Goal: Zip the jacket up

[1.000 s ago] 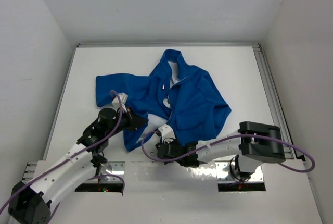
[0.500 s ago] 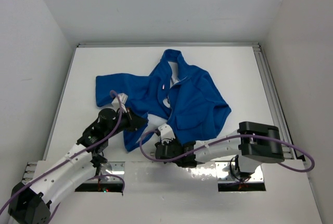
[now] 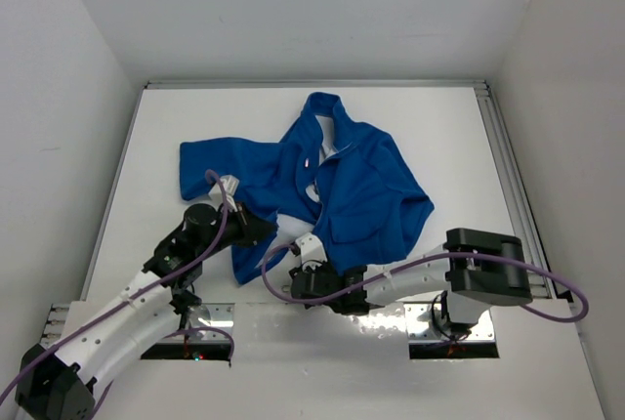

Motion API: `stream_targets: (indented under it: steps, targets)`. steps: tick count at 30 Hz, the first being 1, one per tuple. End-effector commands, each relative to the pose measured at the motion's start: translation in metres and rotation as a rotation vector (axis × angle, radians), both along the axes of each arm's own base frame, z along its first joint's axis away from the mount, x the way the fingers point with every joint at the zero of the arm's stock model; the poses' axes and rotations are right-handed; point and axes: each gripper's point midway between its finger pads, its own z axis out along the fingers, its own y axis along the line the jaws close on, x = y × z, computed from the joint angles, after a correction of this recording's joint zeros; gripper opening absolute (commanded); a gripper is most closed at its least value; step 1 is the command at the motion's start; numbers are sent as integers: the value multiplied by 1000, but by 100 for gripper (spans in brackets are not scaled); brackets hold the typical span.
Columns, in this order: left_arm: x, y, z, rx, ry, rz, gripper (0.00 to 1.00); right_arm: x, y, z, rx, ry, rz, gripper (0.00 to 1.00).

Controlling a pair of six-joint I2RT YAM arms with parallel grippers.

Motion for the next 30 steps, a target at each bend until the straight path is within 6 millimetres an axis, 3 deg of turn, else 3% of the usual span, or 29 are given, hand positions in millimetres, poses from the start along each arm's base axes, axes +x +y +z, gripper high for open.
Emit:
stream_targets:
  steps: [1,4,8,9,12,18,23,26,30]
  targets:
    - [6,0,13,-28,-44,10,0,-3,-1,-11,22,22,-34,53]
    - [5,-1,14,-31,-48,3,0,-1,-12,-23,-18,14,-54,52]
    - [5,1,17,-18,-49,8,0,0,-19,-29,13,27,-101,39]
    - [5,1,17,-16,-49,11,0,-1,-22,-30,18,30,-103,29]
    - [5,0,18,-38,-58,13,0,1,-39,-30,26,19,-137,14]
    - [6,-8,15,-65,-51,-17,0,6,-32,-6,88,-29,-100,0]
    - [7,-13,23,-83,-67,-43,0,11,-1,31,187,-100,13,0]
    - [8,-15,30,-92,-78,-52,0,23,19,77,288,-205,38,0]
    - [11,-18,41,-123,-105,-48,0,40,33,181,493,-468,91,0]
